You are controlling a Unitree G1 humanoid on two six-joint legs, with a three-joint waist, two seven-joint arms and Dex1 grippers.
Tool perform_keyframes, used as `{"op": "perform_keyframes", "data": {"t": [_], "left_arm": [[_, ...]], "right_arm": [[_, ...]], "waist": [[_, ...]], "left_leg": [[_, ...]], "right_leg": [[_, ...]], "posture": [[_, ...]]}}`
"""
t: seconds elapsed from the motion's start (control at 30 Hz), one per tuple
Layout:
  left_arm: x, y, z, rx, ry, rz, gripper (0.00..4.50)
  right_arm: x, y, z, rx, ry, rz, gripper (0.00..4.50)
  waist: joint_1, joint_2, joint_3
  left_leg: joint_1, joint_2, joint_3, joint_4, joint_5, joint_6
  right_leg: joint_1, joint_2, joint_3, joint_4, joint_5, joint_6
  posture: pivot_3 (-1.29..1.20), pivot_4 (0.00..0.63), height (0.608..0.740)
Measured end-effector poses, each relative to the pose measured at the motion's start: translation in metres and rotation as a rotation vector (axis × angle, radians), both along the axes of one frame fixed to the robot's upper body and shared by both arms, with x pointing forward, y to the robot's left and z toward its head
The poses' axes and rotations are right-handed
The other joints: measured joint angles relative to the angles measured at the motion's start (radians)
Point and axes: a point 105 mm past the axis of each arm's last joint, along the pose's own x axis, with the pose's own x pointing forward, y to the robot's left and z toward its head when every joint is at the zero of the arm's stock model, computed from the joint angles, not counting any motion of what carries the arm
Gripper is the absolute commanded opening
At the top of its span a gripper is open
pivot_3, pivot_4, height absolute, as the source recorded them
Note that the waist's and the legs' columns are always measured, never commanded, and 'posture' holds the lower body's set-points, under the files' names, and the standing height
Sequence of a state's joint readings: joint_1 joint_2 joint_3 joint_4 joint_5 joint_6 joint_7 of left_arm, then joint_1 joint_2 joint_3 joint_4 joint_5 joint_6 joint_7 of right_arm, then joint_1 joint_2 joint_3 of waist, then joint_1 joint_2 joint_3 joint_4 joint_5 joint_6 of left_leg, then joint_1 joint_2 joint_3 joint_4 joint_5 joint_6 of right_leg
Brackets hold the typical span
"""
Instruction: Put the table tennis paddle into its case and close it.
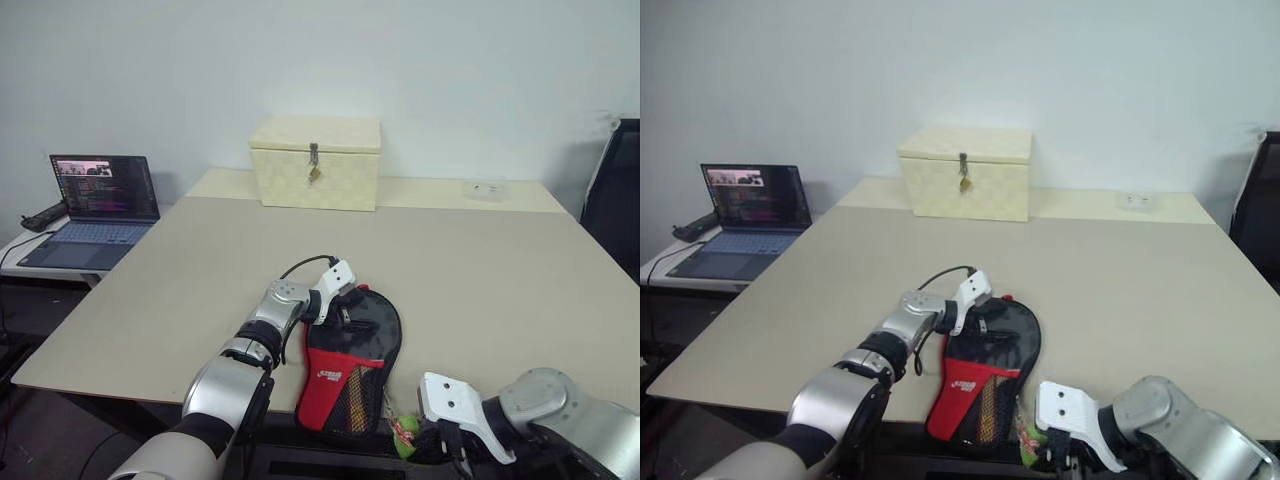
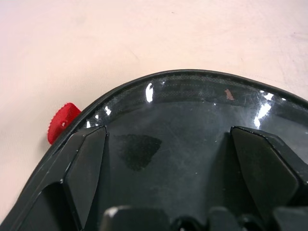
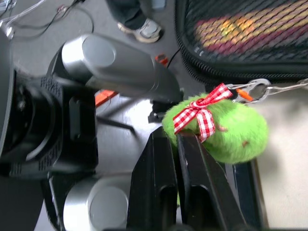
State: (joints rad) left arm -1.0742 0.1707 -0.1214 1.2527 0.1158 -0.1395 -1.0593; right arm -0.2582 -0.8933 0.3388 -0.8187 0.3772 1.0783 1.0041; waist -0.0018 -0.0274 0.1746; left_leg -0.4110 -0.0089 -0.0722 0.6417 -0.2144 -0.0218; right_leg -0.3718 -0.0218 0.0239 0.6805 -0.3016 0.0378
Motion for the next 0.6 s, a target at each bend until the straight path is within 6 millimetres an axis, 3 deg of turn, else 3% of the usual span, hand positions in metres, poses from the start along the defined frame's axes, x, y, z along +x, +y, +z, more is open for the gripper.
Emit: {"op": "perform_keyframes", "data": {"t": [0.13,0.23,0.43,0.5,0.6], "left_arm": [[0.000,0.001,-0.001,-0.007,0.003,0.008,4.50],[0.000,0.005,0.000,-0.029,0.002,0.013,4.50],[-0.007,0.030,0.002,-0.091,-0.006,-0.011,4.50],[-0.011,0.048,0.003,-0.108,-0.001,-0.011,4.50],[-0.022,0.071,0.010,-0.143,0.006,-0.025,4.50]], "right_arm": [[0.001,0.000,0.000,-0.001,0.015,-0.021,1.92],[0.009,-0.002,0.010,0.011,-0.009,-0.058,1.92],[0.050,-0.011,0.057,0.151,-0.097,-0.217,1.92],[0.068,-0.011,0.062,0.205,-0.104,-0.285,1.92],[0.112,-0.011,0.066,0.274,-0.151,-0.446,1.92]], "waist": [[-0.001,0.000,0.000],[-0.001,0.000,0.000],[-0.010,0.000,0.000],[-0.016,0.001,0.001],[-0.030,0.002,0.002]], "left_leg": [[0.000,0.000,-0.003,0.002,0.000,0.000],[0.000,0.000,-0.003,0.002,0.000,0.000],[0.000,0.002,-0.004,0.000,0.000,0.000],[-0.001,0.003,-0.004,-0.001,0.000,0.000],[-0.003,0.003,-0.005,-0.001,0.000,0.000]], "right_leg": [[0.002,0.000,-0.004,0.000,0.000,0.000],[0.002,0.000,-0.004,0.000,0.000,0.000],[0.001,0.000,-0.004,0.000,0.005,-0.009],[-0.001,0.000,-0.005,0.001,0.005,-0.009],[-0.003,0.000,-0.004,0.001,0.006,-0.010]], "posture": [[0.00,0.150,0.740],[0.00,0.150,0.740],[0.00,0.150,0.740],[0.00,0.150,0.740],[0.00,0.150,0.740]]}}
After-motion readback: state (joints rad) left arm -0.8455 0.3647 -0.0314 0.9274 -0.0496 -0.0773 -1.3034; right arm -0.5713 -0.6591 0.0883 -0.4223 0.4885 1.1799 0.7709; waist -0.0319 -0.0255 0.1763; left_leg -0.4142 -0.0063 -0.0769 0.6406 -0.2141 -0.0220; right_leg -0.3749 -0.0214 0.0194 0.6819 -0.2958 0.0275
